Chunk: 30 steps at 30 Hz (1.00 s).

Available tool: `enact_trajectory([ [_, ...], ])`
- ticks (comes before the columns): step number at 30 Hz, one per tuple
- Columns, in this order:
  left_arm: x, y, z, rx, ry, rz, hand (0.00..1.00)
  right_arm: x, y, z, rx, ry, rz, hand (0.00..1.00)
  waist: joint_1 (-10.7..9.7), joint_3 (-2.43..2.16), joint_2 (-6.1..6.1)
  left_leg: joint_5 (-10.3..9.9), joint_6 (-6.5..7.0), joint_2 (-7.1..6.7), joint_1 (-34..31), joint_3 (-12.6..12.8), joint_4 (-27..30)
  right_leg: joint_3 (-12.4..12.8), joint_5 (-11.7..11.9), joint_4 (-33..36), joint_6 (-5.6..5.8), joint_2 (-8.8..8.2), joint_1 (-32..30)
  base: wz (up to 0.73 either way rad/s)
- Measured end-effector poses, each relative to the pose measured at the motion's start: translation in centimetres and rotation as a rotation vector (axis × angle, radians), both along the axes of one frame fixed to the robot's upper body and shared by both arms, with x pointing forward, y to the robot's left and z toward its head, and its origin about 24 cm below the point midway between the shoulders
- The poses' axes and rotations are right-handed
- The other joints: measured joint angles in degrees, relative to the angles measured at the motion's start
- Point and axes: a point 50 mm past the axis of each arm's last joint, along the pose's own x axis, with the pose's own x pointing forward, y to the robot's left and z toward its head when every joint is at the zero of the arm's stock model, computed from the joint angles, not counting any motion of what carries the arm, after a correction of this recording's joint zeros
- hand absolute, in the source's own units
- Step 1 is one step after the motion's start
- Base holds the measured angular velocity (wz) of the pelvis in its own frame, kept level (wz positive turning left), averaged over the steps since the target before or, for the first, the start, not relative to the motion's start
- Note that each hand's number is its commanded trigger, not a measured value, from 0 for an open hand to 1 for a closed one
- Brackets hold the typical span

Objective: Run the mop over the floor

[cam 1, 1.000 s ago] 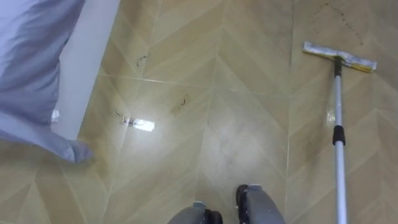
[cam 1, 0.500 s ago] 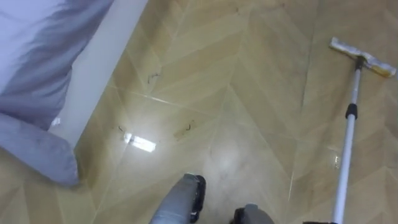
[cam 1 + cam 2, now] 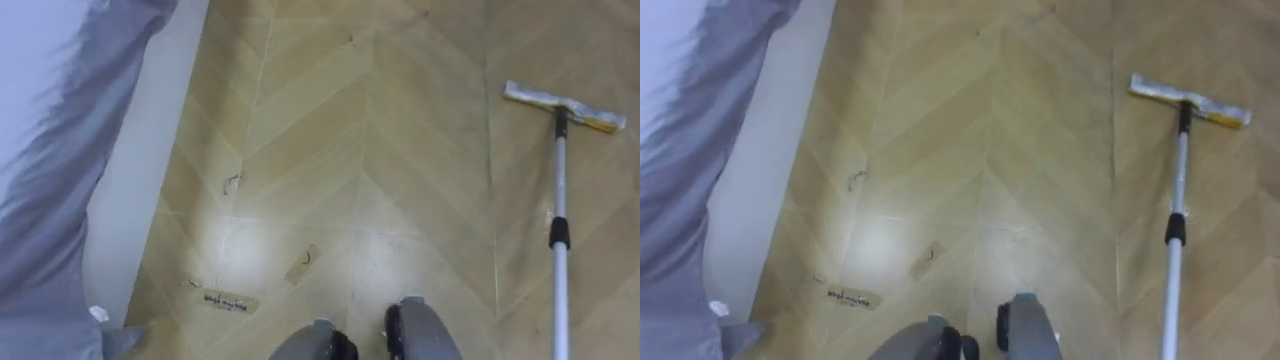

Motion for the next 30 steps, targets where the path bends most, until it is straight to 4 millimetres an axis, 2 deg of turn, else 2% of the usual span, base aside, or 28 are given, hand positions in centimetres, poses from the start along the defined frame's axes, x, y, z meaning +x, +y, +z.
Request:
enact_trajectory([
  [1,-0.1,0.1,0.0,0.003,0.006,0.007,0.00,0.8,-0.2,0.1,-0.008,-0.007,0.008,1.00,0.1,-0.02,0.04,-0.6,-0.33,0.02,0.5,-0.2,0.4,-0.4,-0.3,0.6,-0.51,-0.25,0.4,0.05],
  [2,-0.1,0.3,0.0,0.010,0.012,0.026,0.00,2.4,-0.7,0.4,-0.026,-0.021,0.036,1.00,0.3,-0.03,-1.00,-1.4,-1.45,0.06,0.6,-0.2,1.6,-0.9,-0.8,1.8,-1.27,-0.71,0.5,0.00],
  [3,0.0,0.3,0.1,0.014,0.008,0.036,0.00,4.7,-1.5,0.9,-0.054,-0.055,0.059,1.00,0.7,0.30,-1.69,-1.6,-3.14,0.77,-0.1,0.2,4.7,-1.4,-1.9,3.4,-1.77,-0.69,0.5,-0.03],
  [4,0.1,0.4,0.1,0.014,0.003,0.039,0.00,5.7,-1.8,1.2,-0.067,-0.075,0.078,1.00,1.2,0.45,-1.92,-1.0,-4.50,1.54,-1.0,0.9,7.3,-1.5,-2.6,4.2,-2.03,-0.29,0.5,-0.17],
  [5,0.3,0.4,0.2,0.015,-0.004,0.038,0.00,8.0,-2.5,1.8,-0.100,-0.122,0.109,1.00,2.9,0.39,-2.61,1.5,-8.75,3.48,-3.4,2.3,13.3,-1.4,-3.8,5.6,-2.62,0.68,0.6,-0.25],
  [6,0.3,0.4,0.2,0.016,-0.003,0.037,0.00,10.8,-3.0,2.7,-0.124,-0.183,0.136,1.00,4.0,0.71,-3.17,5.4,-10.20,4.31,-5.3,2.5,18.3,-1.3,-4.7,6.7,-3.24,1.23,1.4,-0.24],
  [7,0.3,0.5,0.2,0.017,-0.003,0.036,0.00,12.2,-3.1,3.1,-0.132,-0.219,0.152,1.00,4.6,0.99,-3.66,7.6,-10.22,4.30,-6.0,2.6,20.0,-1.1,-5.1,7.1,-3.56,1.32,1.9,-0.13],
  [8,0.4,0.7,0.3,0.024,-0.009,0.028,0.00,14.2,-3.1,3.8,-0.135,-0.286,0.166,1.00,5.4,1.70,-5.72,8.0,-9.46,4.10,-7.1,2.3,20.0,-0.1,-5.6,7.5,-4.24,1.44,2.6,0.10],
  [9,0.7,1.0,0.4,0.030,-0.021,0.017,0.00,16.4,-3.1,4.6,-0.133,-0.366,0.168,1.00,5.9,1.66,-5.84,6.7,-8.35,4.99,-8.7,1.1,14.3,-0.1,-6.0,6.9,-3.90,1.86,3.3,0.10],
  [10,0.8,1.1,0.4,0.031,-0.025,0.009,0.00,17.3,-3.1,5.0,-0.134,-0.400,0.169,1.00,6.3,1.67,-5.86,6.6,-8.27,5.57,-9.3,1.2,10.6,-0.2,-6.0,6.4,-3.81,2.15,3.7,0.00],
  [11,0.8,1.2,0.5,0.028,-0.028,0.005,0.00,18.5,-3.1,5.6,-0.134,-0.442,0.172,1.00,7.6,1.68,-5.86,7.0,-8.67,6.75,-9.7,0.2,1.9,-0.3,-6.1,5.3,-3.58,2.78,4.8,-0.06],
  [12,0.6,1.4,0.5,0.029,-0.021,0.011,0.00,18.7,-3.0,5.6,-0.131,-0.457,0.172,1.00,7.7,1.65,-6.03,9.4,-6.79,7.05,-8.7,0.3,-0.4,-0.5,-6.7,4.7,-2.78,2.33,6.7,0.06],
  [13,0.3,1.5,0.5,0.029,-0.009,0.010,0.00,18.4,-3.1,5.5,-0.128,-0.450,0.172,1.00,7.6,1.65,-5.96,9.3,-6.36,6.81,-7.7,0.2,-0.9,-0.7,-7.1,4.2,-2.34,2.03,7.8,0.29],
  [14,0.5,1.5,0.5,0.025,-0.012,0.006,0.00,17.4,-3.2,5.0,-0.124,-0.423,0.169,1.00,7.9,1.70,-5.40,8.6,-5.26,6.77,-5.7,0.2,-1.6,-1.2,-7.4,2.6,-1.87,1.79,10.4,0.26],
  [15,0.5,1.5,0.5,0.023,-0.012,0.006,0.00,16.8,-3.2,4.7,-0.121,-0.408,0.170,1.00,7.9,1.68,-5.17,8.3,-4.87,6.66,-4.8,0.2,-1.9,-1.5,-7.5,1.9,-1.80,1.56,11.6,0.23],
  [16,0.7,1.4,0.5,0.021,-0.017,0.003,0.00,15.1,-3.3,4.1,-0.110,-0.367,0.172,1.00,7.8,1.54,-4.64,7.6,-4.05,6.14,-2.9,0.2,-2.4,-1.8,-7.6,1.4,-1.64,1.07,13.6,0.23],
  [17,1.1,1.3,0.5,0.016,-0.025,0.003,0.00,12.8,-3.7,3.4,-0.114,-0.306,0.183,1.00,7.4,1.12,-3.70,6.7,-3.34,5.66,-1.6,0.1,-2.5,-1.8,-7.5,1.9,-1.40,0.81,14.8,0.35],
  [18,1.3,1.1,0.5,0.014,-0.033,0.002,0.00,10.5,-4.1,2.9,-0.126,-0.232,0.203,1.00,6.6,0.82,-2.67,6.1,-2.69,4.70,-0.1,-0.2,-2.7,-2.2,-7.1,3.1,-0.62,-0.01,15.9,0.39],
  [19,1.4,1.0,0.5,0.015,-0.034,-0.009,0.00,9.3,-4.1,2.6,-0.130,-0.194,0.213,1.00,5.9,0.62,-1.97,5.9,-2.32,4.29,0.6,-0.2,-2.7,-2.9,-6.9,3.8,-0.31,-0.75,16.5,0.48],
  [20,1.5,0.7,0.5,0.013,-0.036,-0.024,0.00,6.7,-4.2,2.2,-0.142,-0.117,0.224,1.00,4.7,0.07,-0.51,5.2,-1.59,4.06,2.0,-0.1,-2.9,-3.1,-6.8,4.0,-0.13,-1.16,18.0,0.36],
  [21,1.7,0.6,0.4,0.016,-0.040,-0.025,0.00,5.1,-3.7,1.7,-0.142,-0.064,0.235,1.00,4.4,0.08,0.30,4.9,-1.08,4.10,3.9,0.2,-3.9,-2.8,-6.9,3.0,0.19,-1.20,19.5,0.16],
  [22,1.7,0.6,0.5,0.019,-0.041,-0.021,0.00,4.4,-3.2,1.4,-0.133,-0.043,0.241,1.00,4.3,0.11,0.27,4.9,-1.06,4.04,4.8,0.4,-4.6,-2.6,-6.9,2.0,0.31,-1.27,20.1,-0.22],
  [25,1.4,0.9,0.4,0.029,-0.029,-0.001,0.00,2.9,-0.9,0.3,-0.069,-0.018,0.242,1.00,2.1,0.25,-0.24,6.3,-0.92,3.91,8.8,1.2,-10.0,-3.5,-6.9,-6.1,0.82,-2.00,25.2,-0.23],
  [27,1.0,1.1,0.4,0.039,-0.018,0.011,0.00,2.3,0.0,-0.1,-0.037,-0.006,0.250,1.00,1.1,0.40,-1.32,7.8,-0.90,3.72,12.6,2.0,-14.7,-4.0,-6.2,-11.6,1.41,-2.51,29.2,-0.16],
  [29,0.8,1.3,0.5,0.056,-0.005,-0.009,0.00,2.1,0.3,-0.2,-0.021,0.001,0.259,1.00,0.1,0.23,-2.39,9.0,-1.08,3.41,15.0,1.8,-17.8,-4.8,-5.6,-15.4,1.77,-2.84,32.0,0.03],
  [30,0.5,1.3,0.4,0.068,0.005,-0.020,0.00,2.0,0.3,-0.2,-0.012,0.005,0.269,1.00,-0.1,0.30,-2.83,9.9,-1.33,3.37,17.2,1.7,-20.1,-5.4,-4.7,-18.0,1.65,-2.86,34.3,0.06],
])
